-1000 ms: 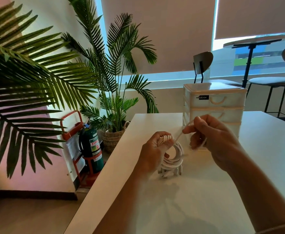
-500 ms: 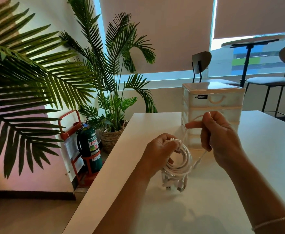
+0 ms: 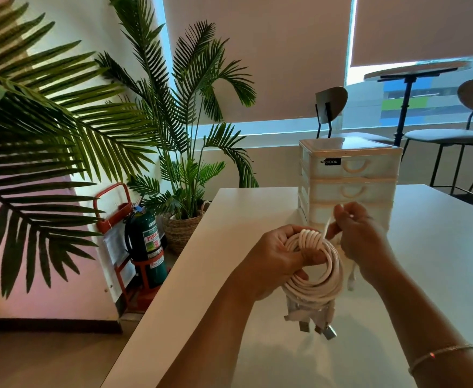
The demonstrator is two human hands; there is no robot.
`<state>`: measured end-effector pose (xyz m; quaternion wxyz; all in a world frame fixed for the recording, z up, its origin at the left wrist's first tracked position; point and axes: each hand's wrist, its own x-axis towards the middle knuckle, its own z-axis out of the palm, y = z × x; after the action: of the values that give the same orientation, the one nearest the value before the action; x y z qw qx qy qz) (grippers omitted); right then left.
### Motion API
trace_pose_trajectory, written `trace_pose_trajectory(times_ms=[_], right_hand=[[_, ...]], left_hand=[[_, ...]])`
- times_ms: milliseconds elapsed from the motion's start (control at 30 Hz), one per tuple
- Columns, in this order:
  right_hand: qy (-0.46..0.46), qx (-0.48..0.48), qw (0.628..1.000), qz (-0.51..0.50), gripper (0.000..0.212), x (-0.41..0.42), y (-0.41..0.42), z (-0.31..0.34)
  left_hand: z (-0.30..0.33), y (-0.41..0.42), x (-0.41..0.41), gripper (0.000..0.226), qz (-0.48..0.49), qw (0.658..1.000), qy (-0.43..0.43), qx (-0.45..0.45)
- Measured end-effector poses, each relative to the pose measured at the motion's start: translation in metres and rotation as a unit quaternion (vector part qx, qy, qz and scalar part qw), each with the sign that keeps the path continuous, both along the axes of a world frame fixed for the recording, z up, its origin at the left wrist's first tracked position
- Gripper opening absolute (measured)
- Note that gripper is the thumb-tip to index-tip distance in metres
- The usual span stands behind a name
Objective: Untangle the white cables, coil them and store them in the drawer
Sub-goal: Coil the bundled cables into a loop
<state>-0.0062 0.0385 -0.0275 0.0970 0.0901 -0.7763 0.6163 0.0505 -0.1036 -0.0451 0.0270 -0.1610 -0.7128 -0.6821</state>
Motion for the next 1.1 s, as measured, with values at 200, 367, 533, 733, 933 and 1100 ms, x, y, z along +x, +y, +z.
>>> trace_pose_trajectory(times_ms=[200,367,533,733,933,1100], right_hand=[[-0.029,0.15,0.988,-0.003,0.021,-0.004,-0.012,-0.014],[-0.063,0.249,0.962,0.096,0.021,-0.001,-0.018,-0.019],[-0.125,0.24,0.95,0.154,0.024,0.006,-0.016,-0.018],[-0.136,0.255,0.938,0.189,0.031,0.007,-0.016,-0.022],[0.003,0.151,0.986,0.063,0.005,0.0,-0.018,-0.021],[-0.056,0.067,0.979,0.185,0.007,0.013,-0.01,-0.006]], left_hand=[[0.002,-0.003,-0.001,0.023,0.053,0.997,0.029,0.045],[-0.004,-0.004,-0.007,0.02,0.104,0.992,0.057,0.051],[-0.01,-0.007,-0.015,0.016,0.194,0.978,0.06,0.053],[-0.013,-0.009,-0.019,0.013,0.237,0.969,0.032,0.055],[-0.016,-0.018,-0.026,0.012,0.335,0.937,0.06,0.074],[-0.017,-0.019,-0.027,0.014,0.36,0.928,0.069,0.067]])
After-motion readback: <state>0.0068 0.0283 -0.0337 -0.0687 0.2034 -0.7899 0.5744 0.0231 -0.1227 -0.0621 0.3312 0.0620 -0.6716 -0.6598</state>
